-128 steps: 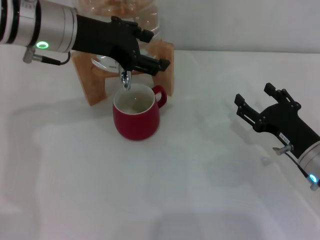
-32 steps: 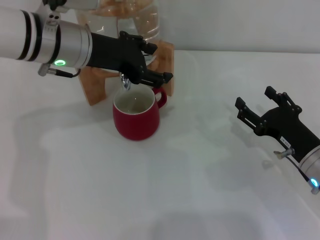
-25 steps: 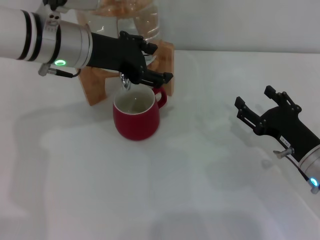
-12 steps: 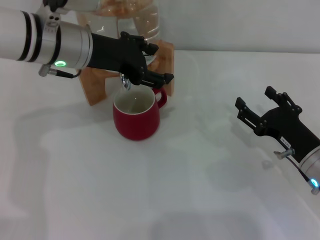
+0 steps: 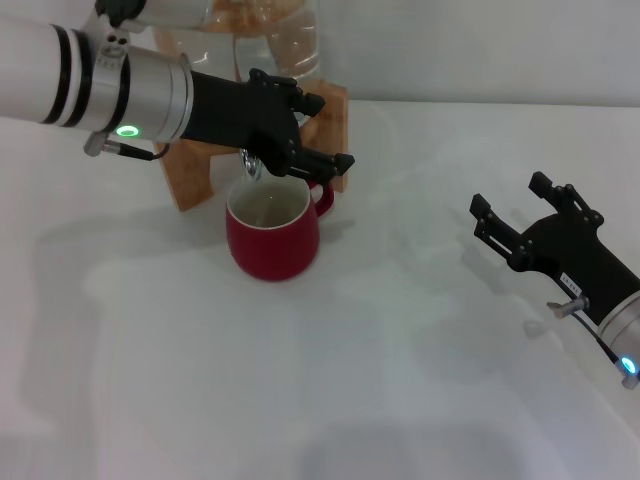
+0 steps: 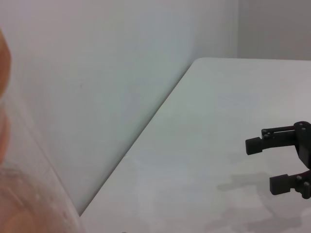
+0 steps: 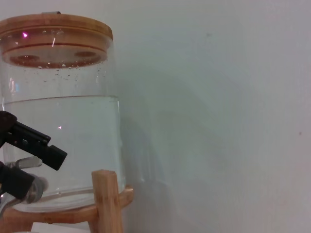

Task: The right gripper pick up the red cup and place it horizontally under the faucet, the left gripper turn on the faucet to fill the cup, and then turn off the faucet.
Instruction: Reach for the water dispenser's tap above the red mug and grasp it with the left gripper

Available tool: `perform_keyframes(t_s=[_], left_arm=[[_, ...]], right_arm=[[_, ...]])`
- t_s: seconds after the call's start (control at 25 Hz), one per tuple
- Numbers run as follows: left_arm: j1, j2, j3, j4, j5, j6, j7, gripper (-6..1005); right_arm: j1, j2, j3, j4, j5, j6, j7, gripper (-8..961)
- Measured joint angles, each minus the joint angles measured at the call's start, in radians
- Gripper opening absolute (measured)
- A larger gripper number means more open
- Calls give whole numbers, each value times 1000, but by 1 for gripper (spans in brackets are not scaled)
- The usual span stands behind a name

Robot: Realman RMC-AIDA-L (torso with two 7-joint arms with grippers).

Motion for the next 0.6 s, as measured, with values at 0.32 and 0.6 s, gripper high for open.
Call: perform_keyframes(t_s=[0.32, 0.6], left_arm=[[4, 0, 0, 8, 0, -6, -2, 858], [3, 0, 0, 13, 0, -16, -9, 858]], right_arm=[[-1, 0, 0, 0, 0, 0, 0, 842], [-1, 0, 0, 0, 0, 0, 0, 842]])
